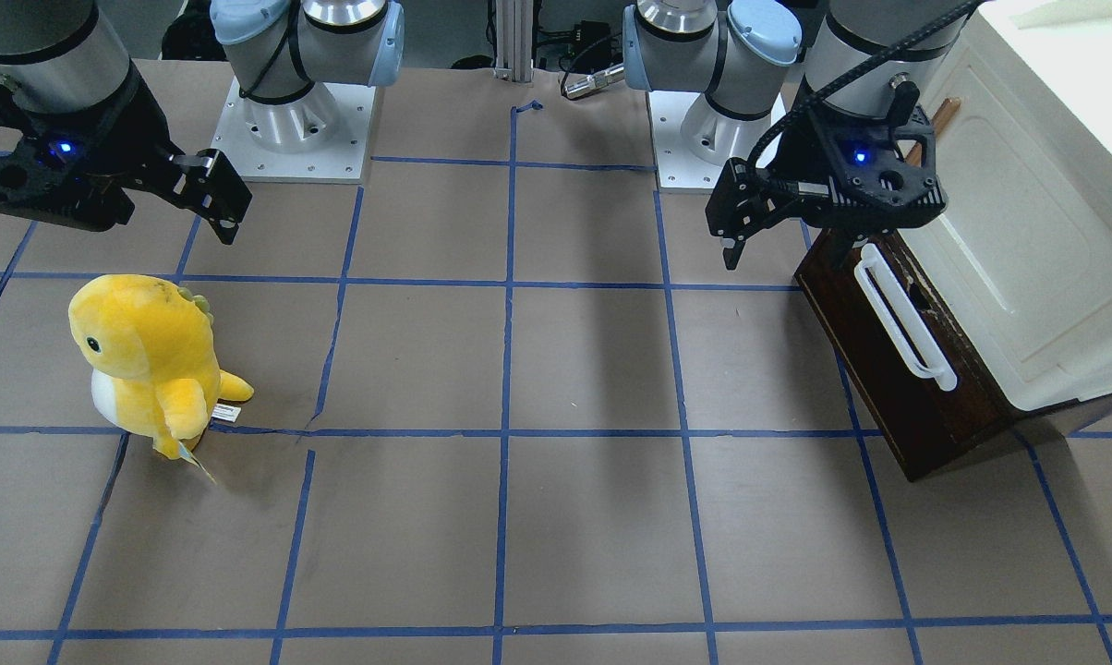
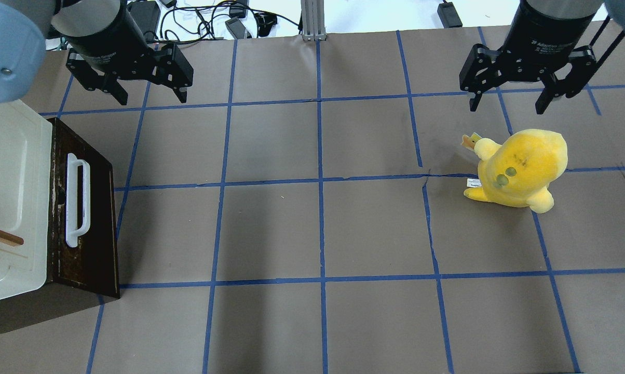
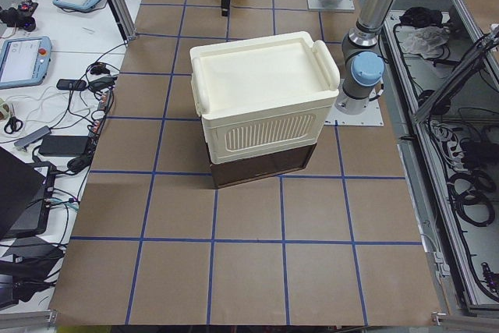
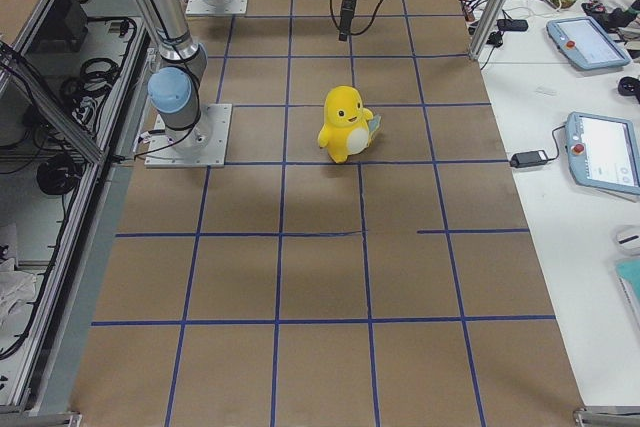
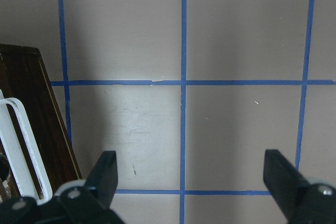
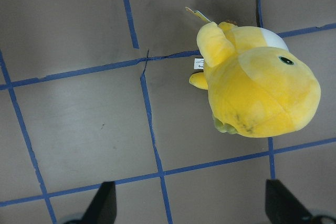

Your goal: Pull drawer sideways

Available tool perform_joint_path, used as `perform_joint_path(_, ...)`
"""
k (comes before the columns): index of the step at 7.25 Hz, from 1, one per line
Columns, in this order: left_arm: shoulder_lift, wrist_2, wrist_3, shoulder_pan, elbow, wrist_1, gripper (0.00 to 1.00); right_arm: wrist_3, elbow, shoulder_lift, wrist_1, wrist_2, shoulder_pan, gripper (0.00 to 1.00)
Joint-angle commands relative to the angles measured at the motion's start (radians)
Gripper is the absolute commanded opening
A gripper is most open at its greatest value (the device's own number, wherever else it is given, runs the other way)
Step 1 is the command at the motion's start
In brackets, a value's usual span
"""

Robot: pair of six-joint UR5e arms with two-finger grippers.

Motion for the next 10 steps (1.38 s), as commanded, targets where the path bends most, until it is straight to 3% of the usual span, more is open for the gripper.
perform_joint_path(1, -0.003, 0.003, -0.003, -0.003, -0.003, -0.004, 1.0, 0.0, 0.0, 0.0, 0.0, 0.0, 0.001, 1.0)
perform_joint_path(4, -0.017, 0.002, -0.006, -0.001, -0.064, 0.041, 1.0, 0.0, 0.0, 0.0, 0.0, 0.0, -0.001, 1.0)
perform_joint_path(10, -0.025, -0.003, -0.025, -0.001, -0.055, 0.03, 1.0, 0.0, 0.0, 0.0, 0.0, 0.0, 0.001, 1.0)
